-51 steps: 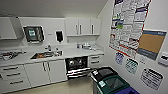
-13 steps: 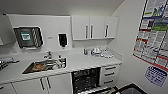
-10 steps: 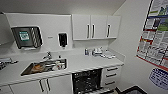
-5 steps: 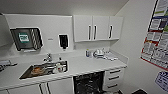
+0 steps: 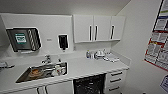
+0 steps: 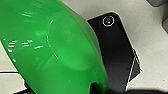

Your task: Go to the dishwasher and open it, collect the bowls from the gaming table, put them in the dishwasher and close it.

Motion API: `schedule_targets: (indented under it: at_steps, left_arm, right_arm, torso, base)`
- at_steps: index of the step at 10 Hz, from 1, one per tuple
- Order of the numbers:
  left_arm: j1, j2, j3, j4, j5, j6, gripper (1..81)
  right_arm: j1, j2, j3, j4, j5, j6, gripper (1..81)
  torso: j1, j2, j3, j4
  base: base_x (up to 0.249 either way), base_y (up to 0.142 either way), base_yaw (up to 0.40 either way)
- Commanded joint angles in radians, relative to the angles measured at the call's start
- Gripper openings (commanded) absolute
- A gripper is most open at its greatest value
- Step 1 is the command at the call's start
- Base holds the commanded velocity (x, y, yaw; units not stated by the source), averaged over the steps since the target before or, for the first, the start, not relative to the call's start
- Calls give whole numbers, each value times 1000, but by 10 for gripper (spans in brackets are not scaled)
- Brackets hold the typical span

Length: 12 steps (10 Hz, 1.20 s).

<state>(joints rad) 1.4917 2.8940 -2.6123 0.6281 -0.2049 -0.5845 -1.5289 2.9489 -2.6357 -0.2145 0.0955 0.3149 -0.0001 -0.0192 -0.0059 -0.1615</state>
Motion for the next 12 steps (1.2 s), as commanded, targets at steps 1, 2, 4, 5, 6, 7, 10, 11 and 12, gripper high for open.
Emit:
schedule_targets:
  at_steps: [1, 2, 4, 5, 6, 7, 10, 11, 12]
  left_arm:
    - [-58, -13, 1, 2, 27, -3, 10]
    - [-58, -11, 1, 1, 27, -3, 10]
    - [-58, -11, 1, 1, 27, -3, 10]
    - [-58, -11, 1, 1, 27, -3, 10]
    - [-58, -11, 1, 1, 27, -3, 10]
    - [-58, -11, 1, 1, 27, -3, 10]
    - [-58, -13, 1, -1, 27, -3, 10]
    - [-58, -13, 1, -1, 27, -3, 10]
    - [-58, -11, 1, -1, 27, -3, 10]
  right_arm:
    - [51, -5, 5, -13, -42, -2, 10]
    - [49, -5, 5, -13, -42, -3, 10]
    - [49, -5, 5, -13, -42, -3, 10]
    - [49, -5, 5, -13, -42, -3, 10]
    - [49, -5, 5, -13, -42, -2, 10]
    - [51, -5, 5, -13, -42, -3, 10]
    - [51, -5, 5, -13, -42, -3, 10]
    - [51, -5, 5, -13, -42, -3, 10]
    - [49, -5, 5, -13, -42, -3, 10]
  torso:
    - [0, 0, 0, 0]
    - [0, 0, 0, 0]
    - [0, 0, 0, 0]
    - [0, 0, 0, 0]
    - [0, 0, 0, 0]
    - [0, 0, 0, 0]
    - [0, 0, 0, 0]
    - [0, 0, 0, 0]
    - [0, 0, 0, 0]
  base:
    - [152, 0, 0]
    - [152, 0, 0]
    - [151, 0, 0]
    - [152, 0, 0]
    - [152, 0, 0]
    - [152, 0, 0]
    - [149, 0, 0]
    - [136, 0, 0]
    - [111, 0, 0]
